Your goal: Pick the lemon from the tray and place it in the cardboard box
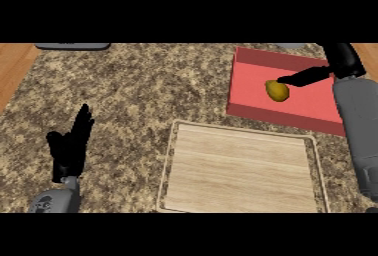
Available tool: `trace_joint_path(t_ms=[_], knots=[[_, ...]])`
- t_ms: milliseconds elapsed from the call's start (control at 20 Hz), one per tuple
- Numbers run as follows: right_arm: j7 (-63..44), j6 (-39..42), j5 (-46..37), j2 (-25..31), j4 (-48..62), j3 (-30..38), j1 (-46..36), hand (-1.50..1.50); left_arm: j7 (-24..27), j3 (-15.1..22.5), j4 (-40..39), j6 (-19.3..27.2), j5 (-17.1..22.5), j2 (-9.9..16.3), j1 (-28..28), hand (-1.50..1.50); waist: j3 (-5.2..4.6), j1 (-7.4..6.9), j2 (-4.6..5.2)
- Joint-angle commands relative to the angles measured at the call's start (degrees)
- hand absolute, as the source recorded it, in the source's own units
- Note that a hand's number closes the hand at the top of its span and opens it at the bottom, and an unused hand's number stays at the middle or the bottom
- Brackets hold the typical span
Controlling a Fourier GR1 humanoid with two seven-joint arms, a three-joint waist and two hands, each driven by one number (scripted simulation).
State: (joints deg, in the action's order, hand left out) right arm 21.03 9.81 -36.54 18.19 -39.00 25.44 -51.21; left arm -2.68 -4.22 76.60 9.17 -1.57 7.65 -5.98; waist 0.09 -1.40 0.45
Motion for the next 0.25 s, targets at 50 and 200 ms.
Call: trace_joint_path(t_ms=[50, 200], knots=[[1.3, 7.2, 9.7, 3.3, 5.0, 7.8, -3.5, -1.5, -0.2, -0.7, 0.4, 0.3, 0.6, -0.3, 0.7, 0.0, -0.03, 0.26, -0.11], [5.3, 9.2, 12.0, 8.5, 8.1, 10.3, -0.4, -1.5, -1.3, 0.2, 1.3, 0.3, -0.1, -0.5, 0.5, 0.0, -0.02, 0.51, -0.11]])
